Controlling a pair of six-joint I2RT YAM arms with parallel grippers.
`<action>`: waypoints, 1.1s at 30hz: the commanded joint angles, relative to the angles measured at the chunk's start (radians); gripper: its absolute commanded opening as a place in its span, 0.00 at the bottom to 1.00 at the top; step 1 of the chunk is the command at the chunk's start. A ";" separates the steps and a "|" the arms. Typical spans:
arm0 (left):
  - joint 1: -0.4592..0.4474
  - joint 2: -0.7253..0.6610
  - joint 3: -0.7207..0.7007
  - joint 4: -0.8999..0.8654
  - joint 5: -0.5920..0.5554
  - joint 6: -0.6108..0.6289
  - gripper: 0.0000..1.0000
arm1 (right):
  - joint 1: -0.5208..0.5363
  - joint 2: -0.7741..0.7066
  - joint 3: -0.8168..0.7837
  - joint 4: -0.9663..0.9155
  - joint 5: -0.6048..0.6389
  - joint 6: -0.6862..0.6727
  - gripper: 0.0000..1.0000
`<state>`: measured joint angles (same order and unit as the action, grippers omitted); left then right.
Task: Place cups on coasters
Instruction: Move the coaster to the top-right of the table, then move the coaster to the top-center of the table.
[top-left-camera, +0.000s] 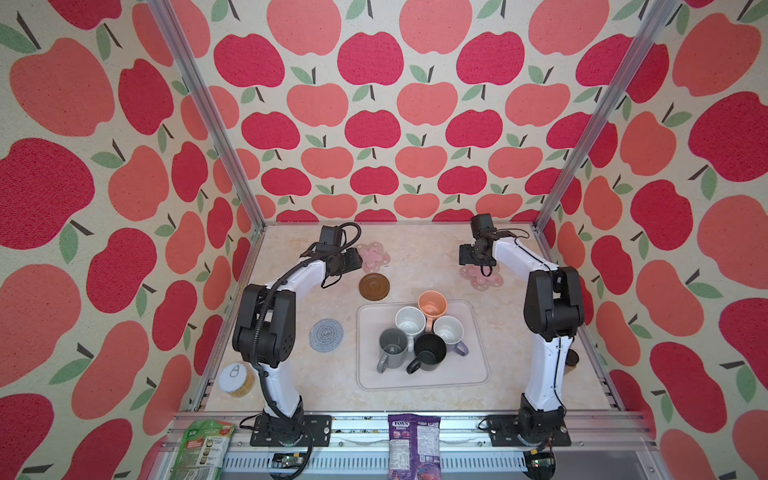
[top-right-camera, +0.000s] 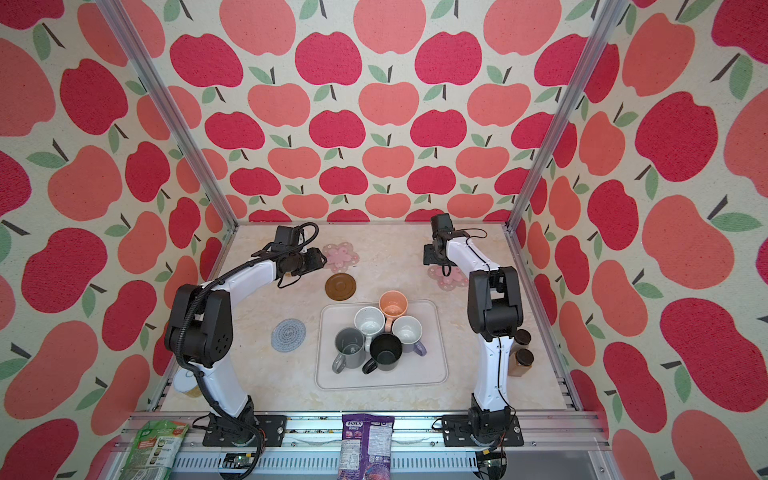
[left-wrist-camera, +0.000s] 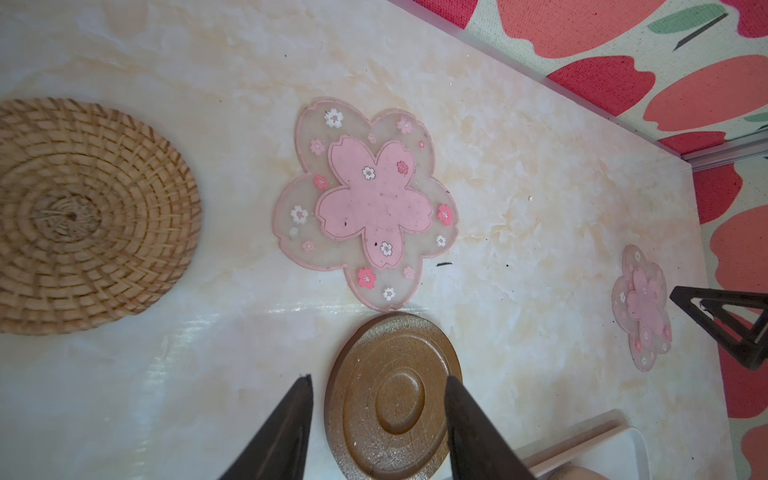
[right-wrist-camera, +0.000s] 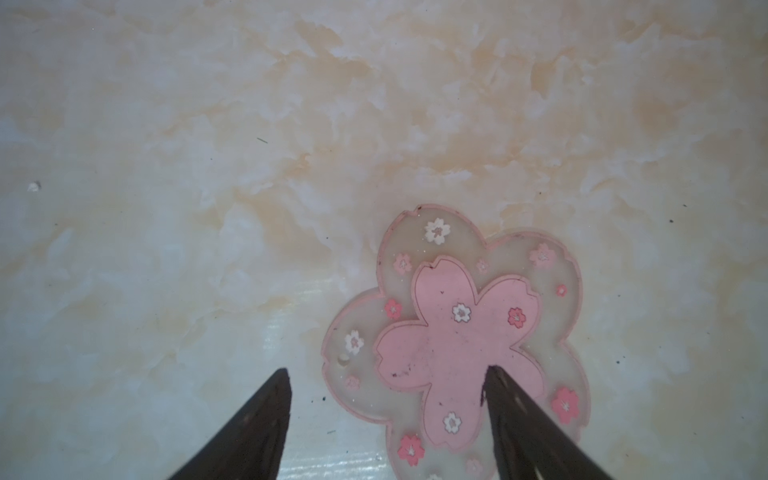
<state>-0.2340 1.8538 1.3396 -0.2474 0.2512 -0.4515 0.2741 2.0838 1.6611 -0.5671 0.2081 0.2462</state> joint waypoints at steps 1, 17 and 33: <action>-0.009 0.040 0.068 -0.113 -0.028 0.023 0.53 | 0.028 -0.064 -0.036 0.012 -0.039 -0.033 0.76; -0.055 0.155 0.167 -0.409 -0.007 -0.010 0.51 | 0.103 -0.087 -0.079 0.046 -0.133 -0.044 0.76; -0.061 0.246 0.170 -0.361 0.083 -0.091 0.51 | 0.108 -0.105 -0.099 0.052 -0.174 -0.049 0.76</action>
<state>-0.2924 2.0792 1.5097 -0.6090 0.3004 -0.5140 0.3733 2.0193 1.5768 -0.5198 0.0574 0.2104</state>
